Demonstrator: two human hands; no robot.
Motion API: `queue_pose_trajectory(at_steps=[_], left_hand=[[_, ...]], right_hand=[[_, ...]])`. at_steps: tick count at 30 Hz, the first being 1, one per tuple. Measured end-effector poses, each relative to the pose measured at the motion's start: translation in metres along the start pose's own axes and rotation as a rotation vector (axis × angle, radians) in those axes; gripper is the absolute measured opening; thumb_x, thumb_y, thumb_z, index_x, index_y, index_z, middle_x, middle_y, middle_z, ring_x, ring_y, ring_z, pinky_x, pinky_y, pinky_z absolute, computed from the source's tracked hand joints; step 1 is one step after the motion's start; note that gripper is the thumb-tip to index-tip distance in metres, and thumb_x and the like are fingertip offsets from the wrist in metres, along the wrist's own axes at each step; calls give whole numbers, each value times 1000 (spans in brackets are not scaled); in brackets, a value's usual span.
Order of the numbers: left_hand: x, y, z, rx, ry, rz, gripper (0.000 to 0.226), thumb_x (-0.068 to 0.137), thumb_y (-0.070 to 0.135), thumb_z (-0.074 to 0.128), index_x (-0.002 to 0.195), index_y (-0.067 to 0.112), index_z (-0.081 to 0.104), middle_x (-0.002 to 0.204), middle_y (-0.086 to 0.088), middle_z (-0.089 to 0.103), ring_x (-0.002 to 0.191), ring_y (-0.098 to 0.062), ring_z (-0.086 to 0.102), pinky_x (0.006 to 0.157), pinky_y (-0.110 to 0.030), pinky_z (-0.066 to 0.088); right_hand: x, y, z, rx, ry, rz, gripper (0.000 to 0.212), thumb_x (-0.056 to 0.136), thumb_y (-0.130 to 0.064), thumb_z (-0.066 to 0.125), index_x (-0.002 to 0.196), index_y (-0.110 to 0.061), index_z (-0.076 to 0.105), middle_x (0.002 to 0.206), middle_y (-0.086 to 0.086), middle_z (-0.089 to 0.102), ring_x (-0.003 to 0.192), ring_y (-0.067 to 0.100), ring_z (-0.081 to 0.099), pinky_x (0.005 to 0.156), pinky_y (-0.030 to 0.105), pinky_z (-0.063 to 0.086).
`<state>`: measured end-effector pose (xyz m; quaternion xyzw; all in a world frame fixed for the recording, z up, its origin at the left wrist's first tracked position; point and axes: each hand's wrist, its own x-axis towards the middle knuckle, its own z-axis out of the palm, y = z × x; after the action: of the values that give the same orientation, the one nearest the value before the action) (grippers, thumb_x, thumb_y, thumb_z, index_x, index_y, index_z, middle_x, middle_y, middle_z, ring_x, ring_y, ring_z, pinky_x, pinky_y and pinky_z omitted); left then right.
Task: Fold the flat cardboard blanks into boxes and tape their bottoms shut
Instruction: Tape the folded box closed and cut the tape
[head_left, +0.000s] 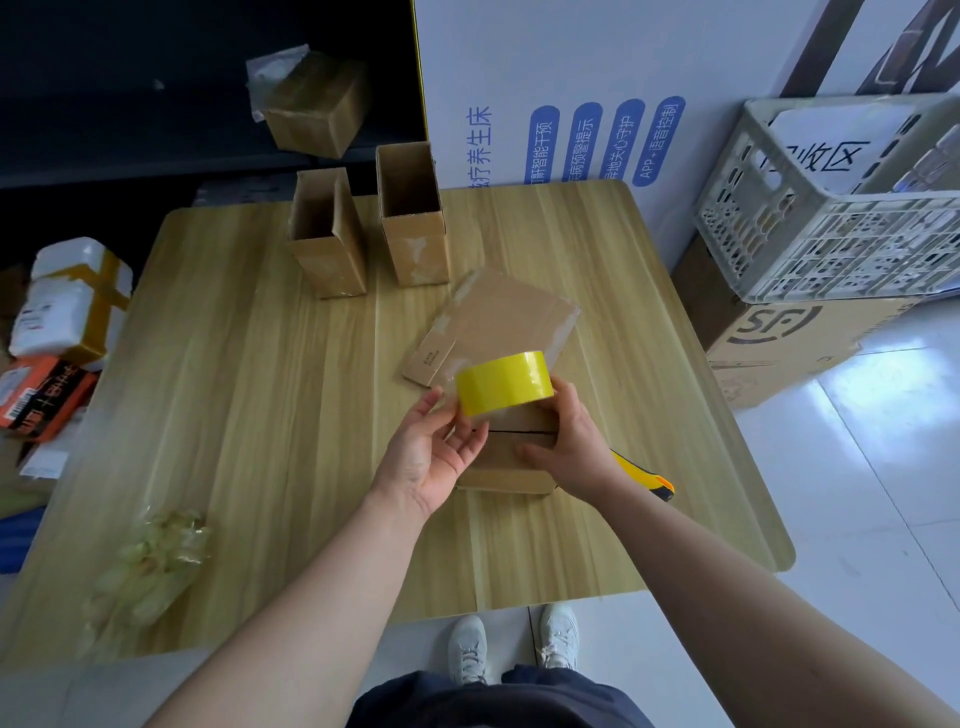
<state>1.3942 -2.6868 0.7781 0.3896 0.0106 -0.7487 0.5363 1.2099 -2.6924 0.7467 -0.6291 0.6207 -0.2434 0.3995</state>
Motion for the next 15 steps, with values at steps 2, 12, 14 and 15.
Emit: queue_pose_trajectory(at_steps=[2, 12, 14, 15], left_hand=[[3, -7, -6, 63, 22, -7, 22, 91, -3, 53, 92, 20, 52, 73, -5, 68, 61, -14, 64, 80, -39, 56], [7, -24, -3, 307, 217, 254, 38, 82, -3, 69, 113, 12, 53, 95, -15, 70, 82, -21, 70, 81, -34, 57], [6, -31, -3, 296, 231, 271, 40, 79, -4, 73, 113, 7, 56, 101, -18, 68, 85, -20, 70, 87, -31, 57], [6, -33, -1, 300, 233, 279, 38, 78, -4, 73, 112, 4, 58, 101, -17, 68, 86, -19, 70, 87, -29, 56]], right_hand=[[0, 2, 2, 35, 3, 11, 113, 70, -13, 80, 148, -39, 3, 130, -4, 50, 119, 21, 47, 101, 43, 44], [-8, -7, -5, 37, 75, -33, 40, 86, -3, 51, 112, -31, 38, 83, -8, 53, 70, 12, 50, 58, 30, 40], [-7, -13, -13, 20, 80, -17, 36, 86, -2, 46, 114, -25, 39, 82, 1, 55, 69, 20, 51, 58, 33, 42], [-5, -17, -17, 5, 78, -8, 36, 86, -3, 46, 114, -23, 39, 84, 4, 56, 71, 23, 52, 59, 35, 43]])
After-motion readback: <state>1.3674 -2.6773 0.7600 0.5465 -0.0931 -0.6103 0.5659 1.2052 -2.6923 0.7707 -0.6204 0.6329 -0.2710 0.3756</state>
